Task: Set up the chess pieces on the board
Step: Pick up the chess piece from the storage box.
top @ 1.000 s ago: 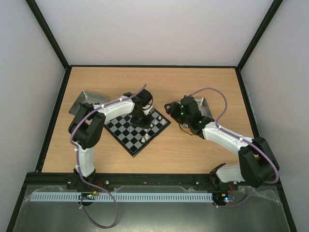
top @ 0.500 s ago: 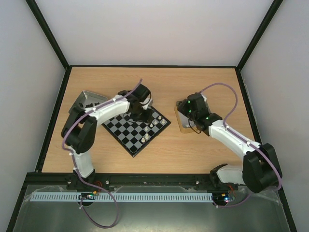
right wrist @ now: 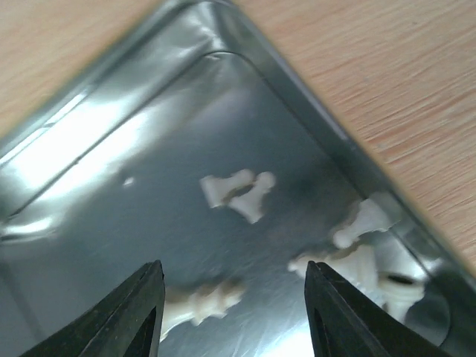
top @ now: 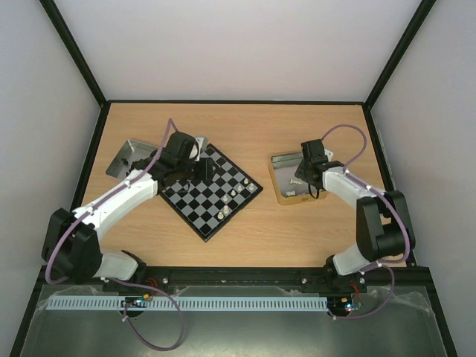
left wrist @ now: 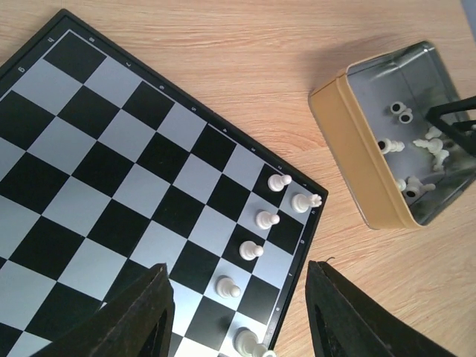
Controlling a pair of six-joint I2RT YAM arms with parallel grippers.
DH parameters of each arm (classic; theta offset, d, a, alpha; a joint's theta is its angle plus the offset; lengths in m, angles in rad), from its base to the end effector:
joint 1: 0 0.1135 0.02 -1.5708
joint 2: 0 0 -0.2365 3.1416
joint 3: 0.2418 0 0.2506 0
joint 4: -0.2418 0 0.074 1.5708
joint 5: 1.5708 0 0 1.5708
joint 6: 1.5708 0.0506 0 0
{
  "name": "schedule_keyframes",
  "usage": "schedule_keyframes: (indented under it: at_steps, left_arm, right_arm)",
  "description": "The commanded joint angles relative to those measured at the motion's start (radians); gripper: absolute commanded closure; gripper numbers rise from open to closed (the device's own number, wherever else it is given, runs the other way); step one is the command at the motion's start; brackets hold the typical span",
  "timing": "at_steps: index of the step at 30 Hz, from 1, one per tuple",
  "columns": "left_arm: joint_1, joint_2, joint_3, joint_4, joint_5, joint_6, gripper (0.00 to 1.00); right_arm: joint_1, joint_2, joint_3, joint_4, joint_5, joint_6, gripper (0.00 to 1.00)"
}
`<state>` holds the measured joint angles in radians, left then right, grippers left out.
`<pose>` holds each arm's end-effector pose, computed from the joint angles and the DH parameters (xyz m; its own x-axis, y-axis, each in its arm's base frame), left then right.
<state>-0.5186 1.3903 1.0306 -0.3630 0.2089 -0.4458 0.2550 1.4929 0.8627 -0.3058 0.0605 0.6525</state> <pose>0.2719 -0.1672 0.2350 -0.7856 -0.0373 -0.6176 0.3117 0.8384 -0.4472 0.2982 0.0746 0.1541 -0.7509 0.4306 -0.5008 0.3006 0.8980 0.3214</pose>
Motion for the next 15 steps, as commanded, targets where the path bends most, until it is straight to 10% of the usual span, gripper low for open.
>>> schedule_keyframes:
  at_steps: [1, 15]
  left_arm:
    - [-0.003, -0.06, -0.039, 0.099, 0.001, -0.006, 0.49]
    - [-0.001, -0.059, -0.054, 0.111, 0.038, -0.004, 0.49]
  right_arm:
    - [-0.037, 0.079, 0.05, -0.024, 0.095, -0.004, 0.49]
    - [-0.068, 0.222, 0.109, 0.035, 0.083, 0.002, 0.68]
